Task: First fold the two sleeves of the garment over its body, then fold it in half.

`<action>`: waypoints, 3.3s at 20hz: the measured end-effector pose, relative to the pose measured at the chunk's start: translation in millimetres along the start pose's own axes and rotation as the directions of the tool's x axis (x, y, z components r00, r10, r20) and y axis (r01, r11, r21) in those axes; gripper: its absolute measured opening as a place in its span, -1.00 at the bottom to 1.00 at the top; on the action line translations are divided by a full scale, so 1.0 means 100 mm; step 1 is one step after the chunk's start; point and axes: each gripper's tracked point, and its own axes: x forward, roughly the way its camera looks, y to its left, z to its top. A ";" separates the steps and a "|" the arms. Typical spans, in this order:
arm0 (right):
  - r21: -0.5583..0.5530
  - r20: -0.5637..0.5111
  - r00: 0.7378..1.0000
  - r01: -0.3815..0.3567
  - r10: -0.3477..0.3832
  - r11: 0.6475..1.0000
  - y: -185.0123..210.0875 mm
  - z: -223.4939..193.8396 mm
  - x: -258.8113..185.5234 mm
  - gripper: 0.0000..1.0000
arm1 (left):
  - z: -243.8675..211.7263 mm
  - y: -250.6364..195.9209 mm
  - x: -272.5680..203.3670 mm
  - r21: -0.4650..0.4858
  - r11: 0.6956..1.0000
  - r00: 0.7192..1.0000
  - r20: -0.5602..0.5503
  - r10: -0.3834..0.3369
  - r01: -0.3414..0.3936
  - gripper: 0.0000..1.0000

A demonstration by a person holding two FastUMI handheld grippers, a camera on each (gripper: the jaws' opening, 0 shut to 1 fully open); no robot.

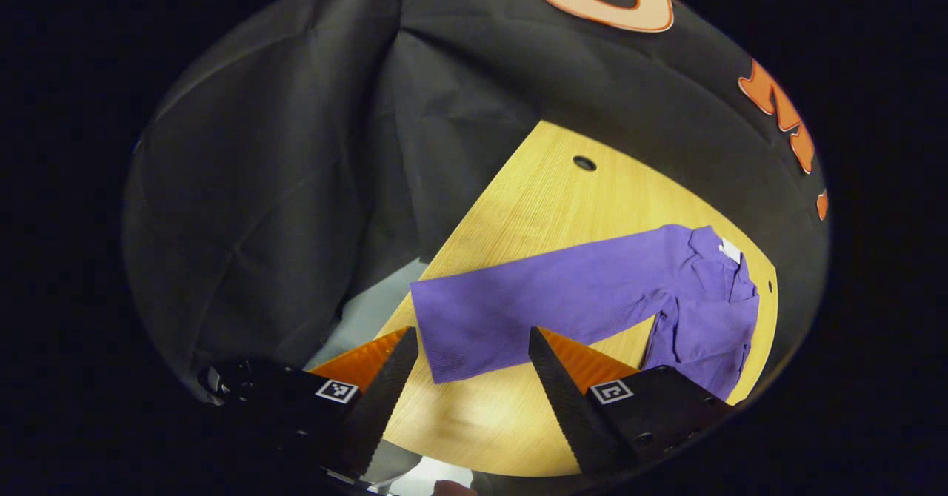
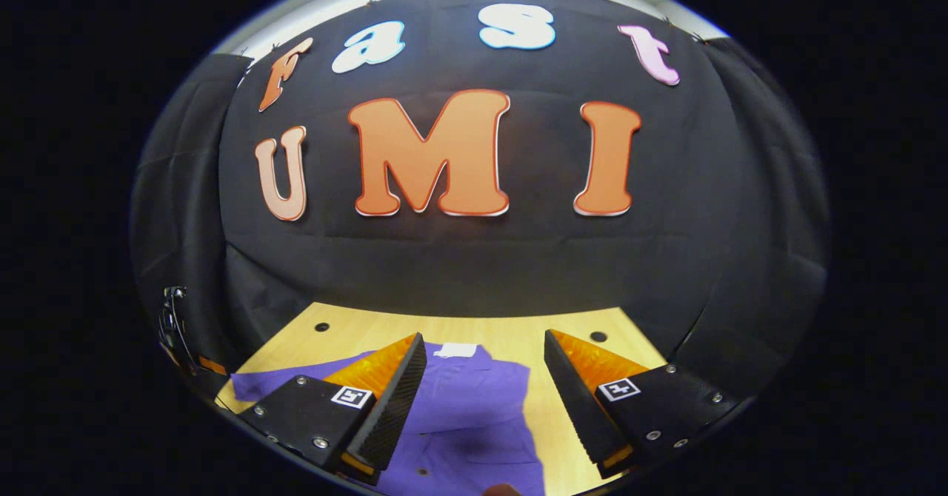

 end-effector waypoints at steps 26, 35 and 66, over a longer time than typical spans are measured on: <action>-0.050 0.046 0.990 0.137 -0.135 0.989 -0.66 0.18 -0.67 0.88 | -0.14 -0.34 0.83 -0.015 1.000 0.934 -0.356 -0.005 0.000 -0.82; -0.036 0.021 0.991 0.136 -0.135 0.990 -0.77 -0.03 -0.62 0.88 | 0.40 -1.47 0.19 0.220 0.967 0.972 -0.220 -0.080 0.129 -0.82; 0.114 -0.106 0.971 0.227 -0.215 0.967 -1.52 -0.85 -1.03 0.88 | -0.15 -5.88 -0.88 0.707 0.552 0.889 -0.267 -0.371 0.442 -0.82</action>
